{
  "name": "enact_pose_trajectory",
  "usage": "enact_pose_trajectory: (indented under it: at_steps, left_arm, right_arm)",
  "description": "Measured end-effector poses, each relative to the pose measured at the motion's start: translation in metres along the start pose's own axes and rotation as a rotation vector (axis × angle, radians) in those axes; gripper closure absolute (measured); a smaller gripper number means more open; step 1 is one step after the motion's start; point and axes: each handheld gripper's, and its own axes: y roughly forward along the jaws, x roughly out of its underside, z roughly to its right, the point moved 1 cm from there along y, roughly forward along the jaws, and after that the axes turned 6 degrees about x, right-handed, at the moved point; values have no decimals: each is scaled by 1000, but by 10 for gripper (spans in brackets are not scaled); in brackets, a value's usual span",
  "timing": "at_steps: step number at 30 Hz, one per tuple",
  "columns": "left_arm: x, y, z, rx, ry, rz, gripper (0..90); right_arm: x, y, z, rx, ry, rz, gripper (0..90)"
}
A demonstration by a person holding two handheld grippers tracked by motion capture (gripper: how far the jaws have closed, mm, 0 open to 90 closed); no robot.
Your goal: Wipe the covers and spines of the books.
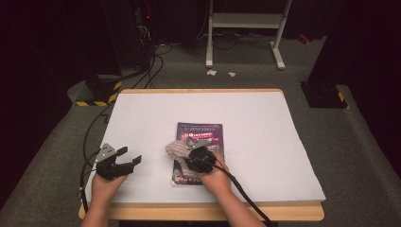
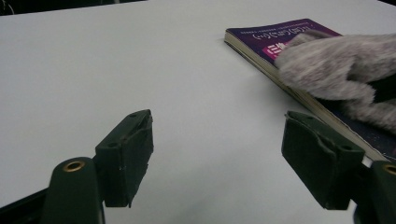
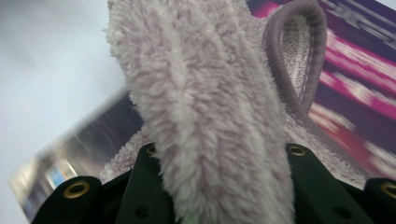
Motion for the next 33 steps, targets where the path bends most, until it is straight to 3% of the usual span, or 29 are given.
enact_pose_trajectory:
  at_steps: [4,9,12,18,22,27,33]
  left_arm:
    - [1,1,0,7,3,-4,253]
    - [0,0,1,6,5,-1,253]
    - [0,0,1,6,3,-1,253]
    - [0,0,3,7,6,-6,253]
    - [0,0,3,6,3,-2,253]
    - [1,1,5,9,5,-9,253]
    - [1,1,4,11,6,-7,253]
  right_arm:
    - [-14,11,-17,-14,-43,-2,684]
    - [-11,7,-9,-9,-38,-16,681]
    - [4,-6,10,27,1,-19,681]
    - [50,-44,68,125,130,-22,681]
    - [65,-58,85,157,157,-26,681]
    - [58,-52,76,160,137,-27,684]
    - [27,-23,41,91,55,-20,684]
